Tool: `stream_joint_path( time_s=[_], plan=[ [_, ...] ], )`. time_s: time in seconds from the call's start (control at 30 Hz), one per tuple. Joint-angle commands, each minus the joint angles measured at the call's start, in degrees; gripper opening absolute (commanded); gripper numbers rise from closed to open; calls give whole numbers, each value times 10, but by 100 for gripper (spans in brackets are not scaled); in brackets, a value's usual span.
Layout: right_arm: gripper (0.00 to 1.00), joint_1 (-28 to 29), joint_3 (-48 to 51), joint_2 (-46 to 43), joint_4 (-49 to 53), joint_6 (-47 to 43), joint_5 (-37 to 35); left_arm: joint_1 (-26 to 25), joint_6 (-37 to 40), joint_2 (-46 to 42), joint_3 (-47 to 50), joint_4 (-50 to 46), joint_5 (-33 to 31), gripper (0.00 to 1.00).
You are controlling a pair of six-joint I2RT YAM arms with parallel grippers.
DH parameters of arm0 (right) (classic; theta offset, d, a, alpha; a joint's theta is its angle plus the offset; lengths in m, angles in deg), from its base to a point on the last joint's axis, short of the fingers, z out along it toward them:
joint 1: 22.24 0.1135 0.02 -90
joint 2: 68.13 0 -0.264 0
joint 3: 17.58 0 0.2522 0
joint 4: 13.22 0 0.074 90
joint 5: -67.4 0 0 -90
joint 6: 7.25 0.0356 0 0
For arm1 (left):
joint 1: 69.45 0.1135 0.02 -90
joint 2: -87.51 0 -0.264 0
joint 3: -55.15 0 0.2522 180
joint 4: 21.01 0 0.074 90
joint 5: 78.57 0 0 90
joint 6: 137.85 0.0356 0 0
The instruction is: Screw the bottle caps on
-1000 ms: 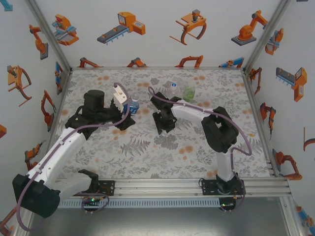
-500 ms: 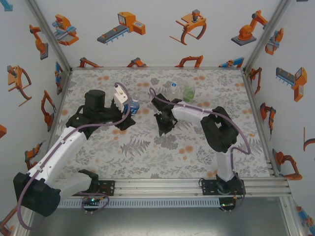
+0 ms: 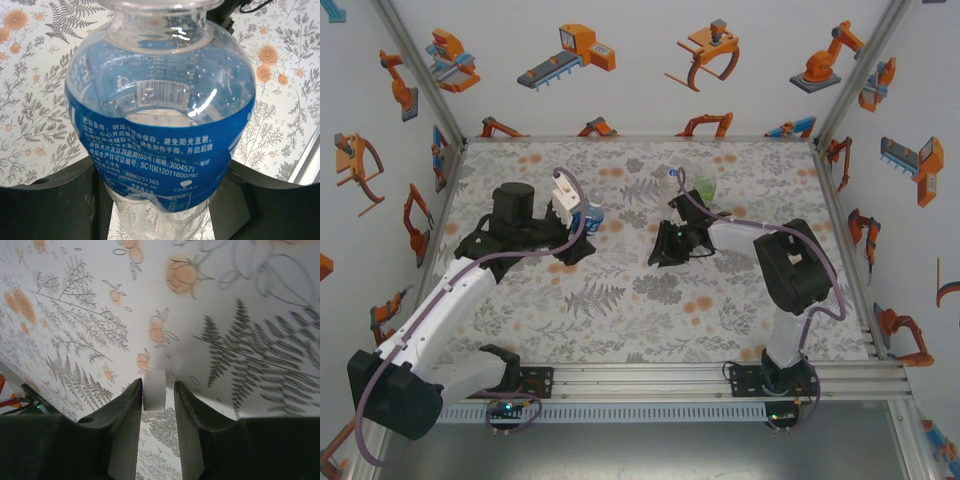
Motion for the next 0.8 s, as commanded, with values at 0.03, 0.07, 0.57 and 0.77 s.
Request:
stream_joint_path(
  time_s=[0.03,0.07,0.57,0.77],
  plan=[
    [37,-2,10,-22,63,-10,-93,-4,-5,8,-7,5,5,3],
    [39,-1,4,-28,73,-13,-102,-4,-5,9,-7,5,6,3],
    [49,92,-150,0,246,-81,-284,-6,-6,17,-8,4,6,4],
    [49,109,-168,26,253,-83,-290,-7,-7,19,-10,4,8,4]
  ],
)
